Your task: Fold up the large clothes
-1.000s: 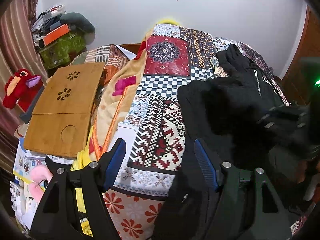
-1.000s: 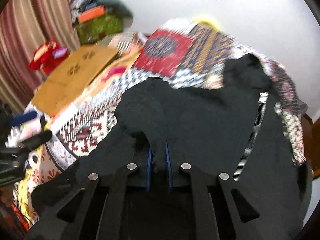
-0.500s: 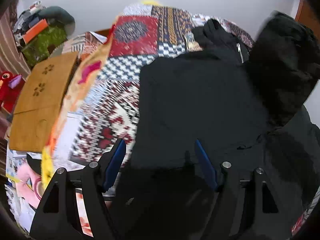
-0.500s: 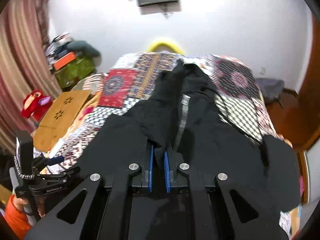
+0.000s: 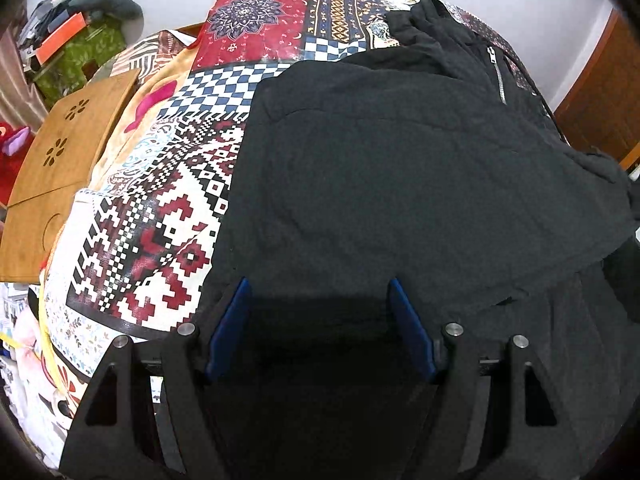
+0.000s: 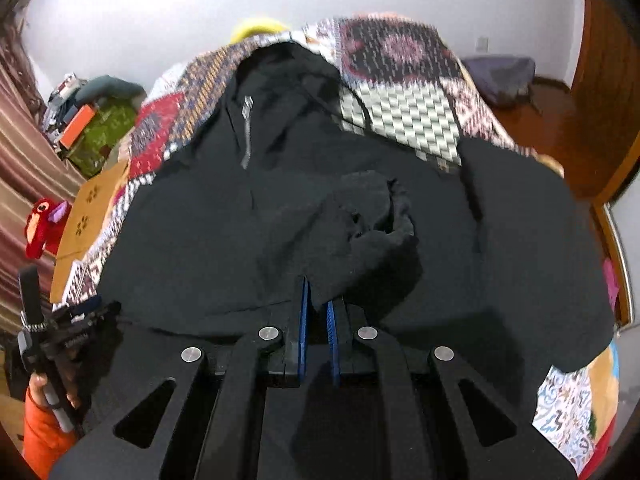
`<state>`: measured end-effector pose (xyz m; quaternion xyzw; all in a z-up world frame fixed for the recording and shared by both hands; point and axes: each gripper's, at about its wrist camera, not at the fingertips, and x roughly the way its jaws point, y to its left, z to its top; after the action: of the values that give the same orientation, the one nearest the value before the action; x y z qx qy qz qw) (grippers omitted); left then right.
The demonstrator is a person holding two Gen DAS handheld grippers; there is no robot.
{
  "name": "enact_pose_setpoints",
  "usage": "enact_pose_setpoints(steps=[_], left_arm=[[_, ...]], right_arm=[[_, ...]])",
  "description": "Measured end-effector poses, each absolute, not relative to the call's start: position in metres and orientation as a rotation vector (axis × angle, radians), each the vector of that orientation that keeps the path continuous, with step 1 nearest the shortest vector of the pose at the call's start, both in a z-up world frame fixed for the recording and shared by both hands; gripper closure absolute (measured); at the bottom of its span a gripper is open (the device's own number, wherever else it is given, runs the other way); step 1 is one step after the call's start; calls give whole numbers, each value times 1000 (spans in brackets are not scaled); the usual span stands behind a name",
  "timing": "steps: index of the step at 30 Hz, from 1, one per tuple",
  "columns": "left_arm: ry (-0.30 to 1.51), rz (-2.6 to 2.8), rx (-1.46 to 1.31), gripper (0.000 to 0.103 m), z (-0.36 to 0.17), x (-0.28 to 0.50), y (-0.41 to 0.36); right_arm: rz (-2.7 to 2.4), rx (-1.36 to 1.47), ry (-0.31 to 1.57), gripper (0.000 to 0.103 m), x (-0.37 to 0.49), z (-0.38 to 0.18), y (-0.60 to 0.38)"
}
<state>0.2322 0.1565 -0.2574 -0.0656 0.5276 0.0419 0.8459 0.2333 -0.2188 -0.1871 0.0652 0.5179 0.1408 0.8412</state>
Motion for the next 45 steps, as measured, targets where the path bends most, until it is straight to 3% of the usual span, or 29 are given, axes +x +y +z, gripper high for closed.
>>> enact_pose_setpoints(steps=[5, 12, 17, 21, 27, 32, 38, 45], left_arm=[[1108, 94, -116, 31, -262, 232, 154], [1120, 104, -96, 31, -261, 233, 151], [1138, 104, -83, 31, -249, 229, 145], [1085, 95, -62, 31, -224, 222, 131], [955, 70, -57, 31, -168, 220, 106], [856, 24, -63, 31, -128, 223, 81], [789, -38, -64, 31, -109, 229, 44], [826, -102, -45, 30, -129, 245, 9]], right_arm=[[295, 130, 1150, 95, 226, -196, -227], [249, 111, 1152, 85, 220, -184, -245], [244, 167, 1103, 70, 214, -161, -266], [231, 183, 1030, 67, 206, -137, -283], [188, 225, 927, 54, 200, -107, -315], [115, 290, 890, 51, 196, -100, -359], [28, 402, 951, 50, 197, -127, -407], [-25, 544, 1082, 50, 202, -188, -438]])
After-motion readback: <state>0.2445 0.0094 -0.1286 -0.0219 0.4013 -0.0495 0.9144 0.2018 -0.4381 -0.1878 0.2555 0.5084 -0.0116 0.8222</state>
